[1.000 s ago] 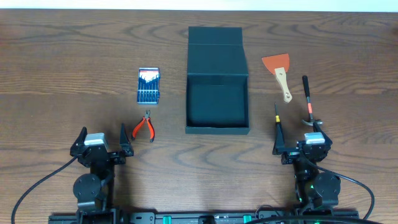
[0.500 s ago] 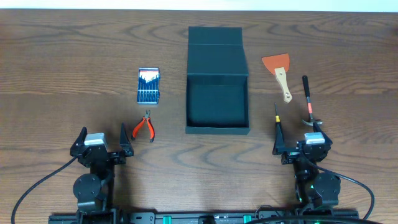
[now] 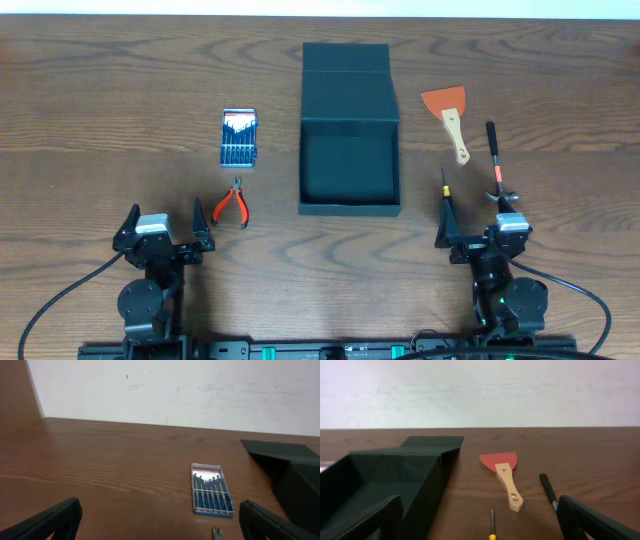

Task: Pack container
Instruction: 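Move the right gripper over the red-handled hammer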

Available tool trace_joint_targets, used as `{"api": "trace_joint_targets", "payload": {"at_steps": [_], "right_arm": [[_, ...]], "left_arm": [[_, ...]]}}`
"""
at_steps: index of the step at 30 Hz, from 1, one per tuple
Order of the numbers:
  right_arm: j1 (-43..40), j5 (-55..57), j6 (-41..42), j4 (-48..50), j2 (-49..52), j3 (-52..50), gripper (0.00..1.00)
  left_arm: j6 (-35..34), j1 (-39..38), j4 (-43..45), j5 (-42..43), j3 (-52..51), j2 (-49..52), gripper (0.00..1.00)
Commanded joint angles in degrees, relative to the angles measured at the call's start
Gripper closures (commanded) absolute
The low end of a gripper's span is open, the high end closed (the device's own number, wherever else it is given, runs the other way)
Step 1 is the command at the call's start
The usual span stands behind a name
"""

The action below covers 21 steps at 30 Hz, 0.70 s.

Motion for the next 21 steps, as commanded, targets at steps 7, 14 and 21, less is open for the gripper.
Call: {"api": "trace_joint_targets", "payload": {"at_steps": [7, 14, 21], "right_arm": [[-0.9, 7.5, 1.7, -0.3, 10.9, 11.5, 0.01], [-3.0, 7.5, -3.0, -9.3, 41.0, 34.4, 0.01], [-6.7, 0.4, -8.6, -35.6, 71.1, 69.8, 0.01]], "left_arm": [[1.0, -0.3, -2.5, 0.8, -0.5, -0.4, 0.02], [1.0, -0.3, -2.5, 0.8, -0.5, -0.4, 0.02], [1.0, -0.3, -2.5, 0.8, -0.5, -0.4, 0.01]]}}
